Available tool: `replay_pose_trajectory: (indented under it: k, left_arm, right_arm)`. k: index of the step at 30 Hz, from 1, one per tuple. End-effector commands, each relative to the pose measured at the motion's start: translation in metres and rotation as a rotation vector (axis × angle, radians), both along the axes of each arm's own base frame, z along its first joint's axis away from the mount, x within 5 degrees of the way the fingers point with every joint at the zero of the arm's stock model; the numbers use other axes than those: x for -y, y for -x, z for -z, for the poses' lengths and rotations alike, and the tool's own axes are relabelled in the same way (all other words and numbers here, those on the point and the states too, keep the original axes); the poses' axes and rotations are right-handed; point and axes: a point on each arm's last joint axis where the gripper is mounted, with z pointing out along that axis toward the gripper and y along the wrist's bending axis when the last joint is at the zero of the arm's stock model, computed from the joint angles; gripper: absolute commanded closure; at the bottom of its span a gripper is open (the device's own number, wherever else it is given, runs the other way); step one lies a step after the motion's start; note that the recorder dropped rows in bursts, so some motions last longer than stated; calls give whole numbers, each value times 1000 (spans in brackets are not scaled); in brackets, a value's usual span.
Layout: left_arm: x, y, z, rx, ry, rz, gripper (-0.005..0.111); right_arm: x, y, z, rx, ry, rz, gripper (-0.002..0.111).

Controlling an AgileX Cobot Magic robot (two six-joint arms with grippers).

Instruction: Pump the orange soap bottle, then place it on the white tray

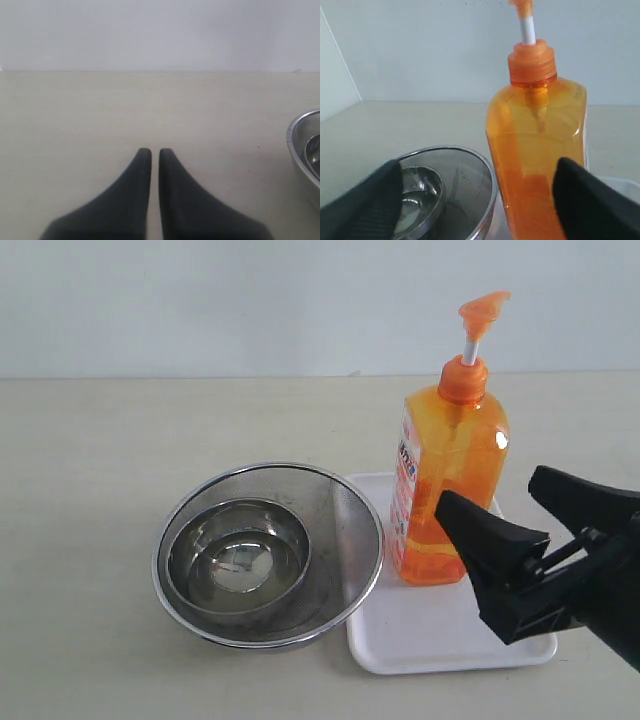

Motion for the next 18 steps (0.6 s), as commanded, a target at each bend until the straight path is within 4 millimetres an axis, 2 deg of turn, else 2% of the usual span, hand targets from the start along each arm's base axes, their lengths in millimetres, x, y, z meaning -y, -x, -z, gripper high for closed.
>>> replay_pose_trajectory:
  k: [1, 4, 8, 18]
  left_arm:
    - [0, 0, 1, 4, 11, -5, 102]
    - [0, 0, 1, 4, 11, -5, 102]
    - [0, 0, 1, 4, 11, -5, 102]
    - [0, 0, 1, 4, 11, -5, 102]
  right_arm:
    - [0, 4, 0, -22, 6, -36, 76]
    - [-2, 5, 2, -72, -34, -53, 108]
    - [-2, 6, 7, -200, -129, -51, 107]
    - [-2, 6, 8, -210, -132, -50, 107]
